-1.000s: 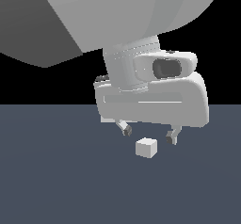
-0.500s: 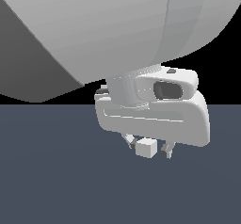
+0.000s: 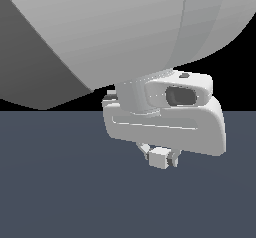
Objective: Plug the charger into the wall socket.
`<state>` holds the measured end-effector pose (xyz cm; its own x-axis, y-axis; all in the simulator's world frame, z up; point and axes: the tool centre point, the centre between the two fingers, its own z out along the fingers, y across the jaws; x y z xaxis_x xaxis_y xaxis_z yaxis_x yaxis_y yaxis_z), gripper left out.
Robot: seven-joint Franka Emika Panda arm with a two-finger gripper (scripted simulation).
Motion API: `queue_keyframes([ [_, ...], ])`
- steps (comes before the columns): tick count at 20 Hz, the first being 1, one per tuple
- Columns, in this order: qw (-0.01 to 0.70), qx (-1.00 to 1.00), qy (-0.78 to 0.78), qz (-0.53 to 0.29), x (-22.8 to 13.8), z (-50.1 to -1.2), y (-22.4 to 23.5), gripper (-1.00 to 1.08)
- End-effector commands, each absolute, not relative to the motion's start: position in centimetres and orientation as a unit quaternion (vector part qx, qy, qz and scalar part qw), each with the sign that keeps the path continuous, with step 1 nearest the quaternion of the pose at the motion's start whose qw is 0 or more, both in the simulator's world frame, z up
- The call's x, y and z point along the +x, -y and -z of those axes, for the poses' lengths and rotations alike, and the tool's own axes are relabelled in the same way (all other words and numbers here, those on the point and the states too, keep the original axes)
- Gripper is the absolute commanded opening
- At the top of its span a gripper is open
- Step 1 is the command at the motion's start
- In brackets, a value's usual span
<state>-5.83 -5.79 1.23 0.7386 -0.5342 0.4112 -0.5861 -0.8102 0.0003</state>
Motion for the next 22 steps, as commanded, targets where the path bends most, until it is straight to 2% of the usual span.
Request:
queue_keyframes([
  [1, 0.065, 0.93, 0.3, -0.2, -5.8, -1.2, 5.7, -1.0],
  [10, 0.055, 0.944, 0.252, -0.205, -5.3, -2.7, 4.9, -1.0],
  [22, 0.024, 0.971, 0.1, -0.214, -4.4, -7.0, 2.2, -1.0],
])
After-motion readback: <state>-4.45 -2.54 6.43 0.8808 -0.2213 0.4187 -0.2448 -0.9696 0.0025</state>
